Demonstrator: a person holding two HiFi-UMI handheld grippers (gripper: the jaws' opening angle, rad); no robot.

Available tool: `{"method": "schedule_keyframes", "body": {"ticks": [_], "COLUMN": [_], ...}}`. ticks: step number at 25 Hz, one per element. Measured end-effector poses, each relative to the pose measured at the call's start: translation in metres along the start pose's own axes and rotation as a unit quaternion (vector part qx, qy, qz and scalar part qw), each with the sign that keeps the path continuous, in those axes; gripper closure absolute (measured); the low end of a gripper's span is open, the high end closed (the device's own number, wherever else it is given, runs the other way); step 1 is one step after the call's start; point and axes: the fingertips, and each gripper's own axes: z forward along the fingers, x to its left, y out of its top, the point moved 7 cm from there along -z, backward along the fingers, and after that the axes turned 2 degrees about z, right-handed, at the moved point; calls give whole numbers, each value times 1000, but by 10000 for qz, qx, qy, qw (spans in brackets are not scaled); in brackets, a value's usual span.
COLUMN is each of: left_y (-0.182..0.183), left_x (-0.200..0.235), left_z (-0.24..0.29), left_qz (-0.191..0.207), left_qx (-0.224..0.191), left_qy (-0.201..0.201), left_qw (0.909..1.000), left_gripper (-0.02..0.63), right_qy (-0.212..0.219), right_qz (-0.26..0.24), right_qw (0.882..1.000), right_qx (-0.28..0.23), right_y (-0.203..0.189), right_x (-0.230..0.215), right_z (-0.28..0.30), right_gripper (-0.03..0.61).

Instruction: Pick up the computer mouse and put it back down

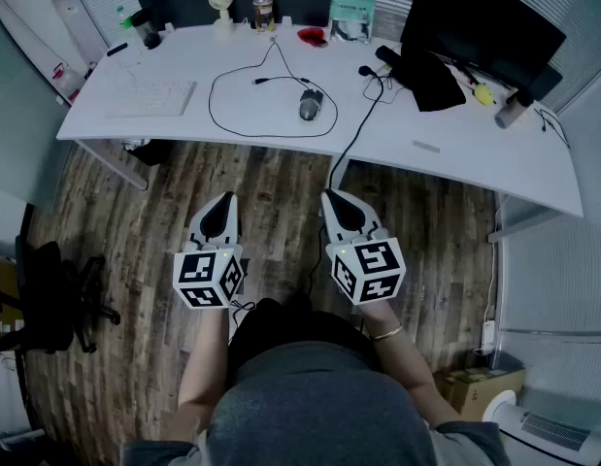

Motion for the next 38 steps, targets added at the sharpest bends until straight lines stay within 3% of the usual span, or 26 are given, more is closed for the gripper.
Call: {"method": "schedule_keyframes", "body": {"ticks": [11, 13, 23, 38], "left_y": [-6, -7, -12, 8], "left_x": [-3, -2, 15, 106], "left_z": [-7, -6, 24, 146], "left_qz": [24, 26, -39, -33], "left_qx": [84, 115, 256, 331], "left_qy": [48, 68, -32, -885], "left_qw": [10000, 9999, 9997, 9955], "left_gripper": [583, 583, 583, 583], "right_qy": [84, 127, 98, -1062], "right_qz": [280, 329, 499, 770], "right_qw": [9996, 9994, 9984, 9908], "right_qx": [-32, 40, 228, 334], "right_y": [-7, -9, -11, 7], "right_x": [1, 1, -7, -37], "right_z": [1, 5, 38, 158], "right_gripper": [578, 518, 396, 334]}}
